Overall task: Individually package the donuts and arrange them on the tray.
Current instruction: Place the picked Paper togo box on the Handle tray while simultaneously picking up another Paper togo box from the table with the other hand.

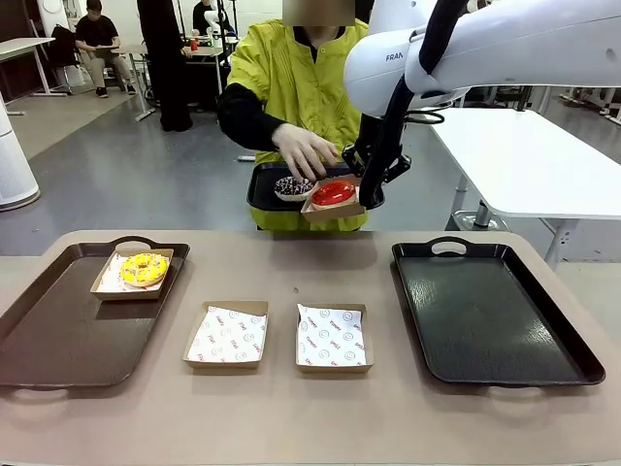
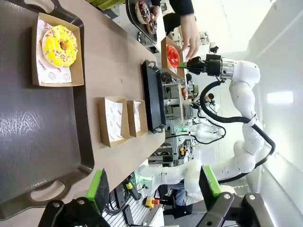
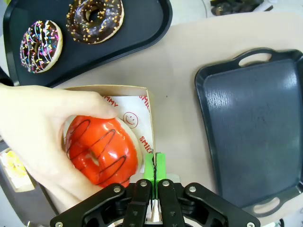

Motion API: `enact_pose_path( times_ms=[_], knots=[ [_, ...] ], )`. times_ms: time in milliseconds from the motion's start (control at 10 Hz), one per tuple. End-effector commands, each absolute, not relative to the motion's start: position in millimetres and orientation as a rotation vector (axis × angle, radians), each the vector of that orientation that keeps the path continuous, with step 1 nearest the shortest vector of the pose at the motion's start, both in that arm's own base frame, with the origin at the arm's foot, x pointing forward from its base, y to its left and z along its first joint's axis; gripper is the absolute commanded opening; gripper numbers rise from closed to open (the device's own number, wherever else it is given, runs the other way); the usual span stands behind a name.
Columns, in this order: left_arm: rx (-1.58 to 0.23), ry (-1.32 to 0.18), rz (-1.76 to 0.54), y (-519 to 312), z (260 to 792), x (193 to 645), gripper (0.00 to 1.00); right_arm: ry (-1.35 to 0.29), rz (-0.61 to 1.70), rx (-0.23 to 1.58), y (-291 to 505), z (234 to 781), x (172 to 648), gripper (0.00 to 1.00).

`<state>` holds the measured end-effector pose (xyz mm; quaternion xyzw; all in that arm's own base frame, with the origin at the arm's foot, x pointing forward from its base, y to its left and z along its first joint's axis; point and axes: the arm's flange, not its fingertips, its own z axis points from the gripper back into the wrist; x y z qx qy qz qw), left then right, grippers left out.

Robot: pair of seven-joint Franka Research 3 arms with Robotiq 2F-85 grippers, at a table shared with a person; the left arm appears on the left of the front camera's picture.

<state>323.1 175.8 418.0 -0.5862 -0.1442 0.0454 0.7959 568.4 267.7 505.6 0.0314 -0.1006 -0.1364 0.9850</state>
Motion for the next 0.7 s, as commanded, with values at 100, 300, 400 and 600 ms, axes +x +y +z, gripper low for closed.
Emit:
enact_pose_path(
  times_ms=[100, 300, 400, 600],
  knots=[
    [-1.264, -0.316, 0.092, 177.3, 418.8, 320.3, 1.00, -0.206, -0.275, 0.064, 267.0, 507.2, 567.2, 0.00],
    [-1.264, -0.316, 0.092, 177.3, 418.8, 320.3, 1.00, -0.206, -0.275, 0.064, 267.0, 507.2, 567.2, 0.00],
    [-1.264, -0.316, 0.092, 177.3, 418.8, 320.3, 1.00, -0.206, -0.275, 0.064, 267.0, 507.2, 567.2, 0.00],
    [-1.264, -0.316, 0.092, 177.3, 418.8, 320.3, 1.00, -0.206, -0.275, 0.064, 267.0, 507.2, 567.2, 0.00]
  ],
)
